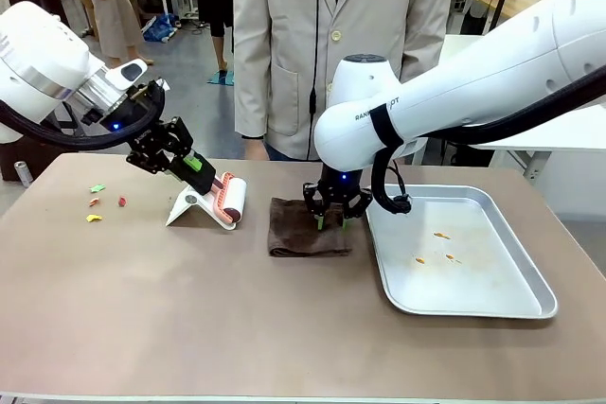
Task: Clean the surface of the table.
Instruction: Hold the Lint Roller with your left hand and the towel with your right hand.
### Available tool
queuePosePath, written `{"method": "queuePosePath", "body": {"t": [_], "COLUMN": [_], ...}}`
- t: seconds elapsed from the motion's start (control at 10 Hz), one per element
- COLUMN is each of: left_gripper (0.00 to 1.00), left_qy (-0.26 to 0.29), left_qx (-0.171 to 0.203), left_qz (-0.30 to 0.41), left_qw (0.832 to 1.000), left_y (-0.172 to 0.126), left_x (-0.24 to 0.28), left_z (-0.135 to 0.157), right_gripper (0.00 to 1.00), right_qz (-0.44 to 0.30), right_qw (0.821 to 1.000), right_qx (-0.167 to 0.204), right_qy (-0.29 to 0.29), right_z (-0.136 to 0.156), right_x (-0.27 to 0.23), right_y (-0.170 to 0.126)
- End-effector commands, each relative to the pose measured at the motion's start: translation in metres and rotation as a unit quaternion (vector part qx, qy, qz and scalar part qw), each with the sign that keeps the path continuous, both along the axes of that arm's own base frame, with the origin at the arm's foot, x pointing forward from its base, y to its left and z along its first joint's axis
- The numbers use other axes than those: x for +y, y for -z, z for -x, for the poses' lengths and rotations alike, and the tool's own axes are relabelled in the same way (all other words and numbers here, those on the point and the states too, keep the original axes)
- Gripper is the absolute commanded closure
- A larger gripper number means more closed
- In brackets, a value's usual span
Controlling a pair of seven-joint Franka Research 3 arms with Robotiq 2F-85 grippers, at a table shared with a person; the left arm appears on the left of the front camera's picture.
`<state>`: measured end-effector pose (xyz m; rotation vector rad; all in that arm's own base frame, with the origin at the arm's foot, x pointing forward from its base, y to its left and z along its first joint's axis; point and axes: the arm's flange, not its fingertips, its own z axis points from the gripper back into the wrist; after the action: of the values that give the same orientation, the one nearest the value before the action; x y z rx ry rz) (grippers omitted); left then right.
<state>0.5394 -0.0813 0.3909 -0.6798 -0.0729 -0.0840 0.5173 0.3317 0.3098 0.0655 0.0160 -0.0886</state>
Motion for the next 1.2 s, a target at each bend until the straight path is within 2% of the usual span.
{"method": "queuePosePath", "body": {"t": [0.0,0.8,1.0,1.1], "left_gripper": [1.00,1.00,1.00,1.00], "left_qy": [-0.005,-0.004,0.001,-0.002], "left_qx": [-0.010,-0.017,-0.025,-0.043], "left_qz": [-0.001,0.002,0.021,0.028], "left_qw": [1.000,1.000,0.999,0.999], "left_y": [-0.002,-0.005,-0.012,-0.021], "left_x": [-0.001,-0.001,0.001,0.003], "left_z": [-0.004,-0.003,0.002,0.010], "right_gripper": [1.00,1.00,1.00,1.00], "right_qz": [0.003,-0.003,-0.026,-0.055], "right_qw": [1.000,1.000,1.000,0.998], "right_qx": [0.003,0.011,0.007,0.009], "right_qy": [-0.003,-0.010,-0.006,-0.006], "right_z": [-0.005,-0.005,-0.004,-0.002], "right_x": [0.006,0.007,-0.001,-0.010], "right_y": [-0.001,0.000,-0.009,-0.020]}}
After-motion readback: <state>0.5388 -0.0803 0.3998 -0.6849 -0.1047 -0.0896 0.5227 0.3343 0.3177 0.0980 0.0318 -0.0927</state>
